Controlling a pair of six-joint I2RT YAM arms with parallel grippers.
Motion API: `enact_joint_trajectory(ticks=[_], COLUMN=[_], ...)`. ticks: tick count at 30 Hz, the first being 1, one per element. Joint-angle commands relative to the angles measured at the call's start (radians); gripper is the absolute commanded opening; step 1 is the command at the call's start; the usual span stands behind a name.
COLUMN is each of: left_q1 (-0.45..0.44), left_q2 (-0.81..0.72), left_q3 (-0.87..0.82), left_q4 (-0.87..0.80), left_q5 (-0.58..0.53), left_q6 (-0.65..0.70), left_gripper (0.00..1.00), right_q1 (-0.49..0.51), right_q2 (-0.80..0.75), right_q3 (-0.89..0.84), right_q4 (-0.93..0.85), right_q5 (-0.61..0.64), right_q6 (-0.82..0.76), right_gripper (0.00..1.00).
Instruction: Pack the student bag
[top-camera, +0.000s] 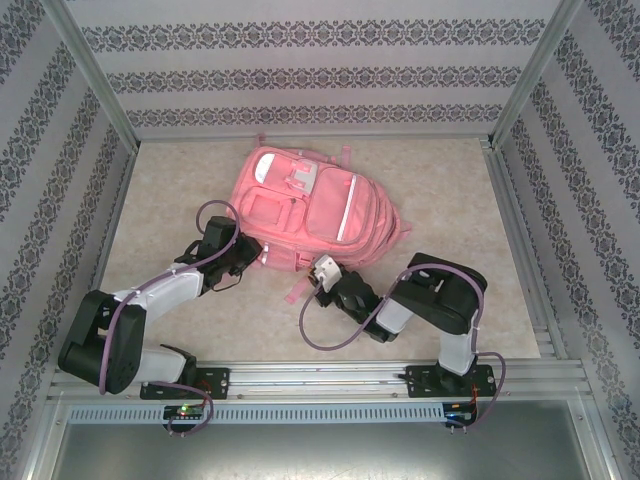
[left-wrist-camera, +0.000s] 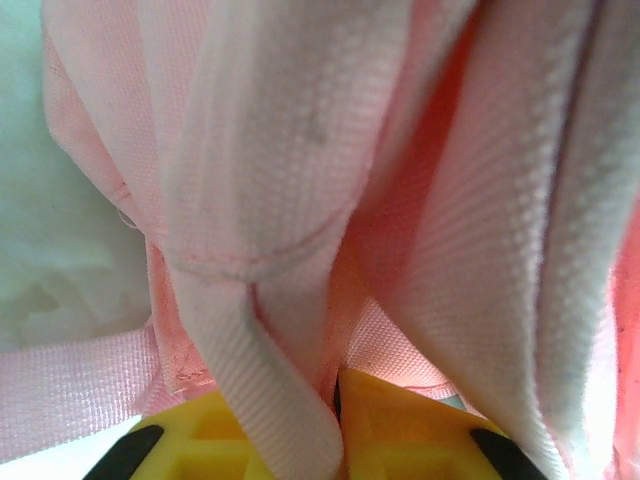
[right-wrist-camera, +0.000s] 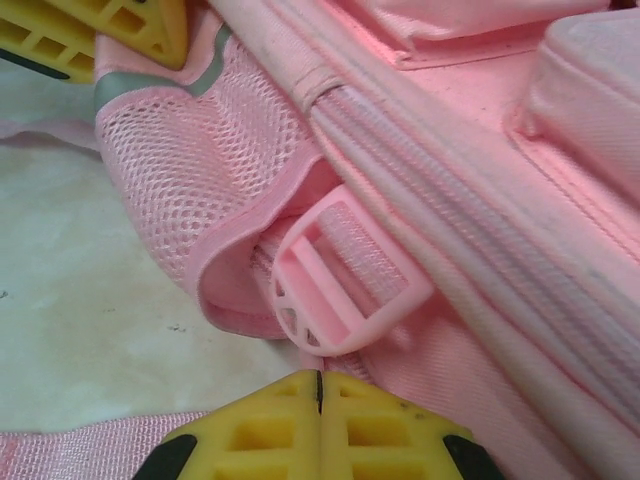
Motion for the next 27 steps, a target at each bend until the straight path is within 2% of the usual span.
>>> enact_joint_trajectory(ticks=[1,7,9,11,12,15,18,22,27], left_q1=[0.036,0.062,0.062,0.061,0.062,0.057,0.024,-0.050,-0.110], left_q2=[0.010,0.014,0.025,0.046,0.057,0.079,0.080,0.088,0.080], left_q3=[0.007,0.007,0.008,0.013,0.013,0.013,0.011,0.006,0.002], left_q4=[0.053,0.071,0.090,0.109,0.126,0.160,0.175,0.207,0.226], left_q5=[-0.101,-0.085,-0.067,-0.033,-0.009,0.046,0.070,0.098,0.114], left_q6=[-0.006,-0.006,-0.001,-0.003,-0.010,-0.042,-0.061,-0.103,-0.131], left_gripper=[0.13,0.07,0.06,0.02,0.00,0.00,0.00,0.00,0.00], right_q1=[-0.002,0.011,0.011,0.011,0.011,0.012,-0.015,-0.067,-0.086], right_q2=[-0.045,-0.127,-0.144,-0.143,-0.140,-0.132,-0.114,-0.093,-0.076], right_q3=[-0.019,-0.023,-0.018,-0.013,-0.007,0.032,0.011,-0.035,-0.041], right_q4=[-0.104,-0.266,-0.297,-0.283,-0.271,-0.317,-0.241,-0.114,-0.087], right_q5=[0.055,0.103,0.054,-0.051,-0.104,-0.202,-0.271,-0.294,-0.260], right_q6=[0.056,0.097,0.104,0.085,0.084,0.054,0.054,0.108,0.140], right_gripper=[0.00,0.00,0.00,0.00,0.02,0.16,0.23,0.29,0.38])
